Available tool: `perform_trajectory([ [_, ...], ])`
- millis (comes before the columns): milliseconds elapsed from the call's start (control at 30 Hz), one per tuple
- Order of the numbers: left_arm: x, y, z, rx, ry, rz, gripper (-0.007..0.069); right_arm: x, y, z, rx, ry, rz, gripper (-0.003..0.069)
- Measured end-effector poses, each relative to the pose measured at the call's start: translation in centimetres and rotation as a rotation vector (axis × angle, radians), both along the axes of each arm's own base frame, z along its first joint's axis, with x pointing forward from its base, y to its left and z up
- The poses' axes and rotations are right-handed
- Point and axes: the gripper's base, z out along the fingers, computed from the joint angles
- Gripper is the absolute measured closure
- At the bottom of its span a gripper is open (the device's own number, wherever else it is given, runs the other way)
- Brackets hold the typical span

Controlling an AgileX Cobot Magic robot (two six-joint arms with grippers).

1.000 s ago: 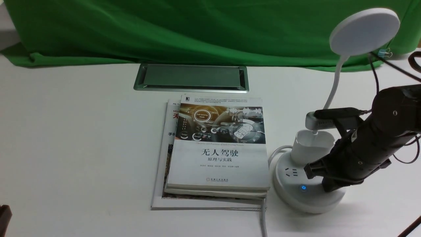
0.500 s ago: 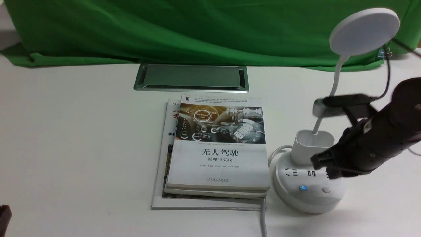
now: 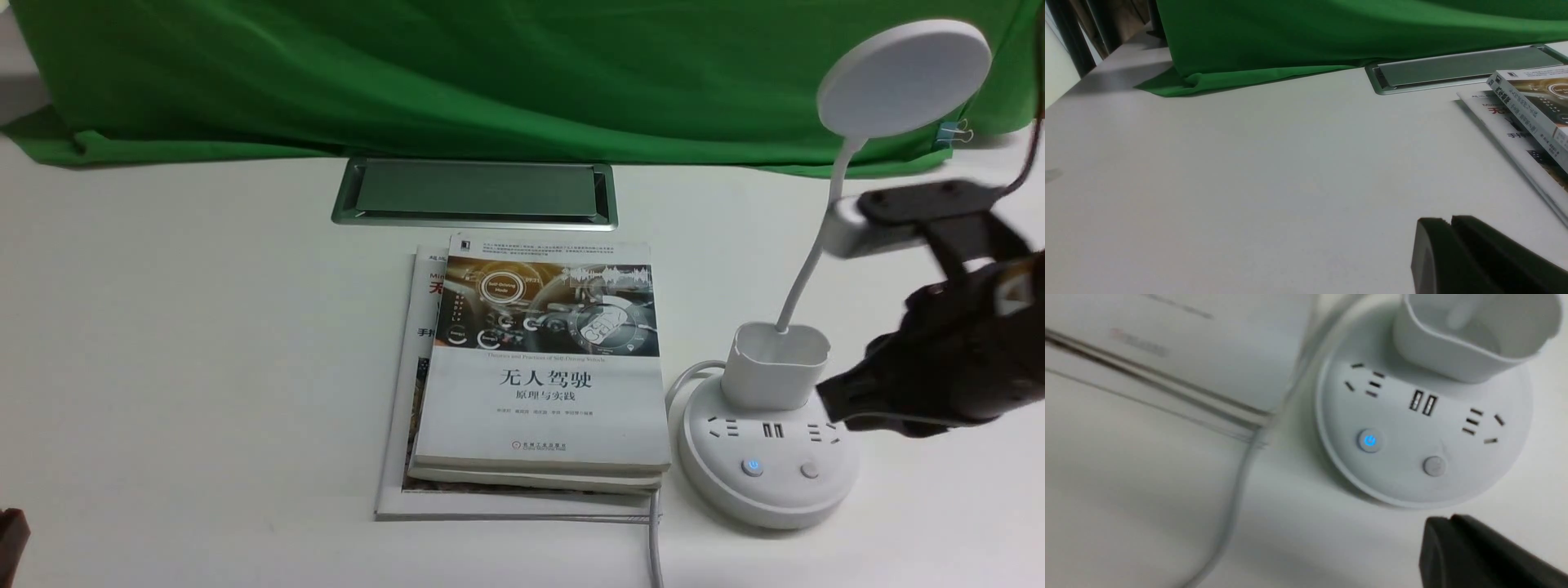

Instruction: Turn off the desk lamp on the white desktop by hand.

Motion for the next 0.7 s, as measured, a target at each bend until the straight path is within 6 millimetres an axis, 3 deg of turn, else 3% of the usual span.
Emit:
perform_trajectory([
  [167,0.0,0.0,0.0,0.000,0.000,0.000,0.0605,-3.2,-0.9,2.5,0.038,-0.078,0.025,0.0622],
  [367,0.0,0.0,0.0,0.001,0.000,0.000,0.0605,-6.8,-2.6,3.1,0.064,-0.125,0.023,0.0621],
  [700,0.0,0.0,0.0,0.001,0.000,0.000,0.0605,-8.9,-3.8,4.9,0.120,-0.245,0.011,0.0621],
])
